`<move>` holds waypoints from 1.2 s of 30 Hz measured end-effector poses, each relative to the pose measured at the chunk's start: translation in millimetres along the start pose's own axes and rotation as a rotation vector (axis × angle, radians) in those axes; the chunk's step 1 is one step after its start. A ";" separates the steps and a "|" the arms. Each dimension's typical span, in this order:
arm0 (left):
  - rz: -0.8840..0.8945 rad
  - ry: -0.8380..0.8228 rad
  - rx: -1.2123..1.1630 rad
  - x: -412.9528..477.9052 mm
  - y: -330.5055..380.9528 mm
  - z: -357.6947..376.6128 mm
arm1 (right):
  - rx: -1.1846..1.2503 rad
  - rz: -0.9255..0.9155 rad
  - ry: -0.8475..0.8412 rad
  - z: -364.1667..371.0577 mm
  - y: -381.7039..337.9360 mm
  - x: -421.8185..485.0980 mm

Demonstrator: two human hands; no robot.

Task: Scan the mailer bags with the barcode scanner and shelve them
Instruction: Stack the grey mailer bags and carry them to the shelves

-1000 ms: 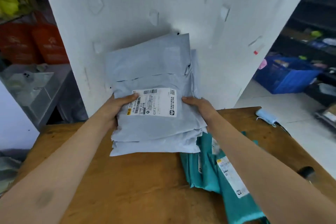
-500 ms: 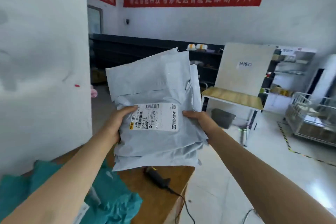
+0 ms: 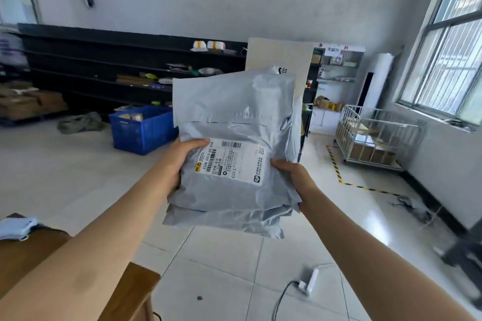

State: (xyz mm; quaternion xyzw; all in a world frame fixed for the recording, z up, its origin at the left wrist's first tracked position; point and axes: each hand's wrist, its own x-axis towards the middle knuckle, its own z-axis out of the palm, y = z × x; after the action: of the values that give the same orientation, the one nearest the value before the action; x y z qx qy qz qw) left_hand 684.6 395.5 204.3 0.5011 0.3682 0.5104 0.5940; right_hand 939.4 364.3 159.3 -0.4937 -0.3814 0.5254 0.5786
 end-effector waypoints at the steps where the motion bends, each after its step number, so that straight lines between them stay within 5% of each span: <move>1: 0.002 0.006 -0.001 21.9 -4.8 5.1 | -0.004 -0.004 0.004 -6.7 -2.1 21.7; 14: 0.018 0.033 -0.015 341.6 -7.2 25.6 | -0.045 -0.035 -0.018 -32.0 -68.0 339.4; 20: 0.064 0.166 -0.002 459.7 -13.7 -22.5 | -0.055 -0.023 -0.128 12.3 -67.5 483.6; 28: 0.137 0.591 0.030 572.3 20.1 -157.7 | -0.087 0.027 -0.493 182.3 -75.8 679.7; 36: 0.300 1.032 0.110 559.2 70.2 -342.7 | -0.081 0.129 -0.955 433.1 -31.0 760.9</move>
State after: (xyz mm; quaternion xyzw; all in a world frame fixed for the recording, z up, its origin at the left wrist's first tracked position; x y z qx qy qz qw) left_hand 459.0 1014.4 236.3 0.2630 0.5627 0.7494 0.2293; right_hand 650.3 1188.5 226.4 -0.2420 -0.5931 0.7129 0.2854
